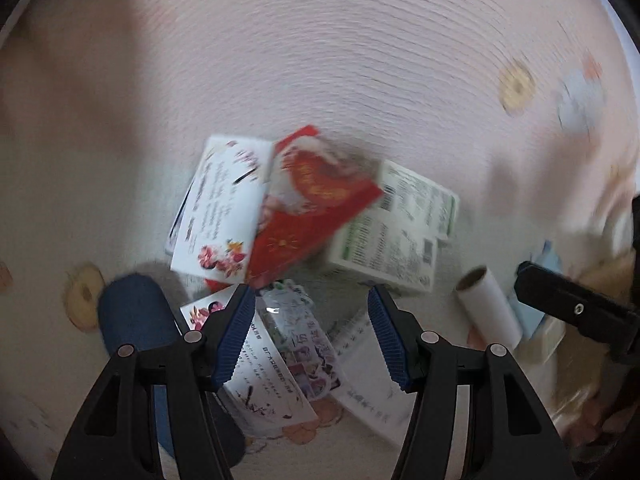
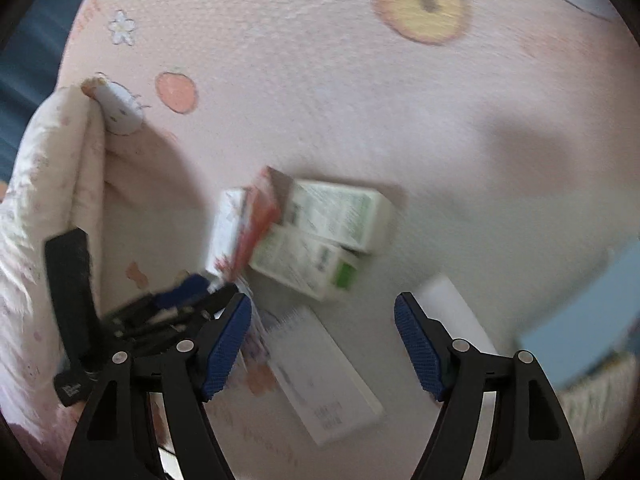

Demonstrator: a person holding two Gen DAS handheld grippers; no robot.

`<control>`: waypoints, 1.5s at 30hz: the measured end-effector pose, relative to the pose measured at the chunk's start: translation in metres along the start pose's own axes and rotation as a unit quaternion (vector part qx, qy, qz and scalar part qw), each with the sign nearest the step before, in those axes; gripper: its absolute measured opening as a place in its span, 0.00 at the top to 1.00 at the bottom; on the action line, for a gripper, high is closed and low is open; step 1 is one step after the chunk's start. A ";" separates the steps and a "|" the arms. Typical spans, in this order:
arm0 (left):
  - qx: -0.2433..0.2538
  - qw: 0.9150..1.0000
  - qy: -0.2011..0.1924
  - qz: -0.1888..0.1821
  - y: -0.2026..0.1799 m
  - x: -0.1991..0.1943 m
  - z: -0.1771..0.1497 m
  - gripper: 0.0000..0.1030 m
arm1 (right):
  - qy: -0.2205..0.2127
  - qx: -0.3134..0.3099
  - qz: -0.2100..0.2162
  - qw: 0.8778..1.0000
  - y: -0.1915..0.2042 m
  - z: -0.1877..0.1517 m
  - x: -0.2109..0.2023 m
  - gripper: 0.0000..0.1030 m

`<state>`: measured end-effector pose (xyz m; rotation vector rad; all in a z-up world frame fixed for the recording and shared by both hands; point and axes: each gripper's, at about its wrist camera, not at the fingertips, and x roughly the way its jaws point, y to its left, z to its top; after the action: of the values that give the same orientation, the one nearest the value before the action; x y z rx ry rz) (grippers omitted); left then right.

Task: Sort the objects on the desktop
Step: 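Move the right gripper over the pile toward the light blue LUCKY box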

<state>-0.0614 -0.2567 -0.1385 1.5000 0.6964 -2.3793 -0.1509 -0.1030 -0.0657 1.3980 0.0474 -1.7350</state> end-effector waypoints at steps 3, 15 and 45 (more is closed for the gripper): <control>-0.088 0.995 -0.012 -0.034 0.027 0.003 0.000 0.40 | -0.013 -0.029 0.015 0.999 0.010 0.014 0.017 0.30; -0.165 0.986 -0.003 0.002 0.065 0.025 -0.010 0.52 | -0.005 -0.076 0.039 0.996 0.030 0.035 0.076 0.39; -0.103 0.994 -0.005 -0.049 0.005 0.011 -0.038 0.47 | -0.013 -0.016 0.000 1.000 -0.021 0.032 0.008 0.48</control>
<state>-0.0347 -0.2410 -0.1630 1.3980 0.9998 -2.2992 -0.1888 -0.1117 -0.0698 1.3517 0.0606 -1.7452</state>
